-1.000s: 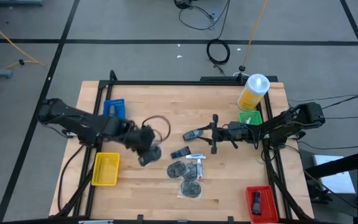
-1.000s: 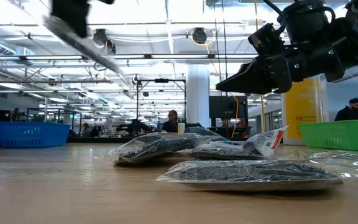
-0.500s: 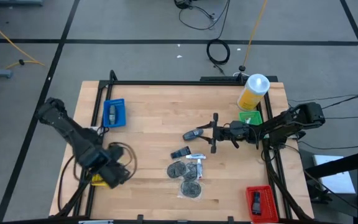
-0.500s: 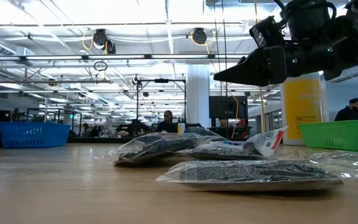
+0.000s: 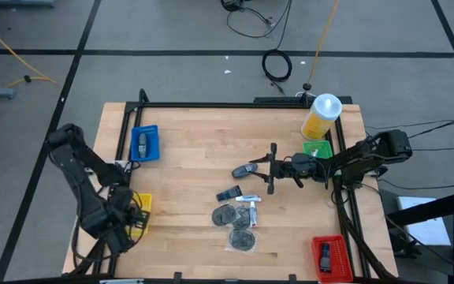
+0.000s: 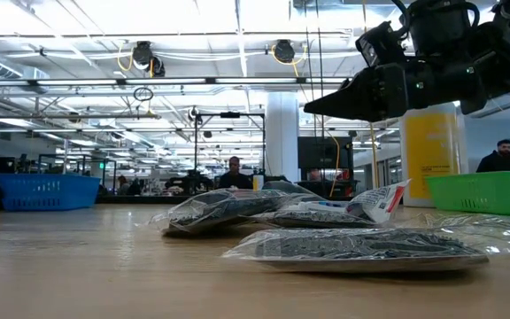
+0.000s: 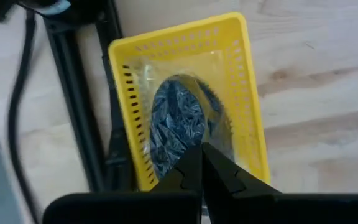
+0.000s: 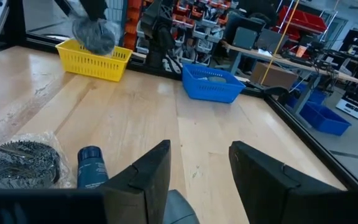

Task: Pick & Place Travel size toiletries
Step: Put the black hairbrush into the yellow bin

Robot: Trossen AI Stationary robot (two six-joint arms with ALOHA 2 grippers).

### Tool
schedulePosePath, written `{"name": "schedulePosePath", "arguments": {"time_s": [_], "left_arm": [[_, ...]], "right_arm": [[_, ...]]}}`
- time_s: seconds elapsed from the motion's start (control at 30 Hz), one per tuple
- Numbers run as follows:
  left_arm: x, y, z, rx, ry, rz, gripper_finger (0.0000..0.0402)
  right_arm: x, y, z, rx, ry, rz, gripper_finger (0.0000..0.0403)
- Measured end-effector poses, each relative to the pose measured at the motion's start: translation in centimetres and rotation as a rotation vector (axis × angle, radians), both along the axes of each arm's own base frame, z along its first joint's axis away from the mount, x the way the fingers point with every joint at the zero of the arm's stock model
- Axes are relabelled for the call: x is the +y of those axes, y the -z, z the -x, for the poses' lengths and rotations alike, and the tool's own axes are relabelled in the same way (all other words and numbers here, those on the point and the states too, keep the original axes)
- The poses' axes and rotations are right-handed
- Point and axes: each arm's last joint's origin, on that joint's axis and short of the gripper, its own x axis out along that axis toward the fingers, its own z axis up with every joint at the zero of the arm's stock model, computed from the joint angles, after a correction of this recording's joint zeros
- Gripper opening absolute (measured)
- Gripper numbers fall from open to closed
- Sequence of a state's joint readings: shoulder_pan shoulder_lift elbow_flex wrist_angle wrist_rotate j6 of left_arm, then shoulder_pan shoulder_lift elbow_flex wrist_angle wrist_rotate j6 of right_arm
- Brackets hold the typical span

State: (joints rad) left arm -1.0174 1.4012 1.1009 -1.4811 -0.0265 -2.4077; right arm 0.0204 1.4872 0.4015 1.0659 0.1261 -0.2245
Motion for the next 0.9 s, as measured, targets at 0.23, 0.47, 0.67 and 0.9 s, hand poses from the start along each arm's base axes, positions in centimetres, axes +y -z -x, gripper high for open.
{"name": "schedulePosePath", "arguments": {"time_s": [0.23, 0.47, 0.67, 0.9], "left_arm": [[0.4, 3.2, 0.6, -0.079, -0.033, -0.066, 0.0], [0.8, 5.5, 0.8, -0.09, -0.03, -0.082, 0.0], [0.8, 6.6, 0.9, -0.094, -0.002, -0.059, 0.0002], [1.0, 7.6, 1.0, -0.101, 0.062, -0.043, 0.0014]], "right_arm": [[0.0, 0.0, 0.0, 0.0, 0.0, 0.0, 0.0155], [0.0, 0.0, 0.0, 0.0, 0.0, -0.003, 0.0155], [0.0, 0.0, 0.0, 0.0, 0.0, -0.003, 0.0155], [0.0, 0.0, 0.0, 0.0, 0.0, -0.003, 0.0155]]}}
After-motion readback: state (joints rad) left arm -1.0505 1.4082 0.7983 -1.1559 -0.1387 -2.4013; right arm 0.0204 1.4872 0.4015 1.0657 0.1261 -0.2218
